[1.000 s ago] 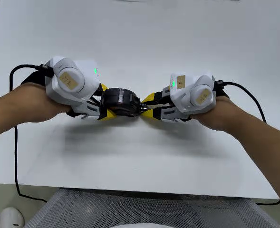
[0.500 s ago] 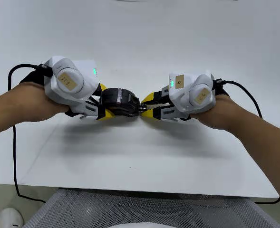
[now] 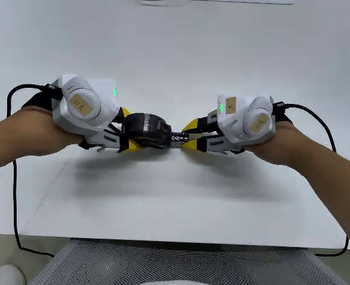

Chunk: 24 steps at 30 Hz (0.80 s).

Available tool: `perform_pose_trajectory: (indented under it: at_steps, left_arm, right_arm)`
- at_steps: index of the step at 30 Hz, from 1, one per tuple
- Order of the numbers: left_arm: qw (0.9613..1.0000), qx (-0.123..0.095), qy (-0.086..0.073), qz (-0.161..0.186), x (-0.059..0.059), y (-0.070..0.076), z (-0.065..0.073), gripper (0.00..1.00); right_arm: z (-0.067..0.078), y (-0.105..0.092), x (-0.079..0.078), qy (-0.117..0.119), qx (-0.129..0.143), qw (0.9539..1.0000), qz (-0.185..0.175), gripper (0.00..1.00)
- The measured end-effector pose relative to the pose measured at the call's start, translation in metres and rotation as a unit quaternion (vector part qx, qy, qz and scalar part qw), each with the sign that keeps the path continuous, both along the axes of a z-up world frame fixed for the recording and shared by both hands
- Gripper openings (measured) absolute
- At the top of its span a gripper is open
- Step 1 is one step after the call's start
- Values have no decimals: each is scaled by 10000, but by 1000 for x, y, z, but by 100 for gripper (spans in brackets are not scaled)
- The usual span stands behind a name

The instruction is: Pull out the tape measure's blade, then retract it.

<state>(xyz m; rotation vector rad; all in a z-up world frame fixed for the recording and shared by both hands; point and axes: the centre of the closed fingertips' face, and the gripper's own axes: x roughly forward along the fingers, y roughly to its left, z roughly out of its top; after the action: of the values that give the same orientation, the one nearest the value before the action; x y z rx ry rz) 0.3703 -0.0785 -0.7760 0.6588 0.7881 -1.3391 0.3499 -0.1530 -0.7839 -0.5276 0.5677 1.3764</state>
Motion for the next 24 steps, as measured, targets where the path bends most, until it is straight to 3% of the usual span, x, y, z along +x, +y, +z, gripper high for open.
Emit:
perform_pose_trajectory:
  at_steps: [24]
  left_arm:
    - [10000,11,18,13,0,0,0,28]
  right_arm:
    - [0,-26,-1,-6,-187,9998,-113,9]
